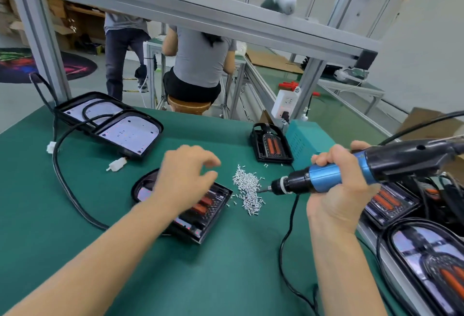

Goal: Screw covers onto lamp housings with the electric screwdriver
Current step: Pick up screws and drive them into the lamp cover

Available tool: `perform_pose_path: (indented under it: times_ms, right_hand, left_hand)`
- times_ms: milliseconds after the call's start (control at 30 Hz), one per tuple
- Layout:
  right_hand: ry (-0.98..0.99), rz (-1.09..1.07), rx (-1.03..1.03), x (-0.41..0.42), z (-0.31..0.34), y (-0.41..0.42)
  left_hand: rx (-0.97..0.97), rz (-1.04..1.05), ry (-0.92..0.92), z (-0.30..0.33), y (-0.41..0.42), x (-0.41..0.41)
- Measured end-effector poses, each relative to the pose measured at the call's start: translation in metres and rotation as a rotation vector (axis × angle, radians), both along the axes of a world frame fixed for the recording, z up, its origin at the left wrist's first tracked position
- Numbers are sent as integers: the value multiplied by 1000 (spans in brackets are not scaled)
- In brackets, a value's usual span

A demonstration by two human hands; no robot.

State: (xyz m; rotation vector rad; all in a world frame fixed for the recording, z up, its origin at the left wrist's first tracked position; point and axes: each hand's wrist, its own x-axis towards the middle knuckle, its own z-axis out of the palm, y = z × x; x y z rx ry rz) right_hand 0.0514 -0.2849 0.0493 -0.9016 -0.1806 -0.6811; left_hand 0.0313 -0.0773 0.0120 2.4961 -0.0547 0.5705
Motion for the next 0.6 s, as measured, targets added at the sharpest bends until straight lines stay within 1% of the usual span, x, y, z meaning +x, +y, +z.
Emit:
perform_pose_path:
  times_ms: [100, 167, 267, 400, 600]
  right_hand:
    - [10, -38, 0, -5, -1, -7]
    - [6, -44, 15, -8, -1, -12]
    - [-2, -71, -6, -11, -2, -18]
    - [4, -83, -6, -13, -2, -24]
    - [30, -93, -9, -14, -6, -23]
  left_hand:
    - [301, -165, 11, -4, -48, 17]
    - [459, -208, 98, -11, -69, 27]
    - [635, -212, 219, -20, -85, 35]
    - [697, -190, 322, -28, -92, 39]
    - [709, -174, 338, -37, -98, 40]
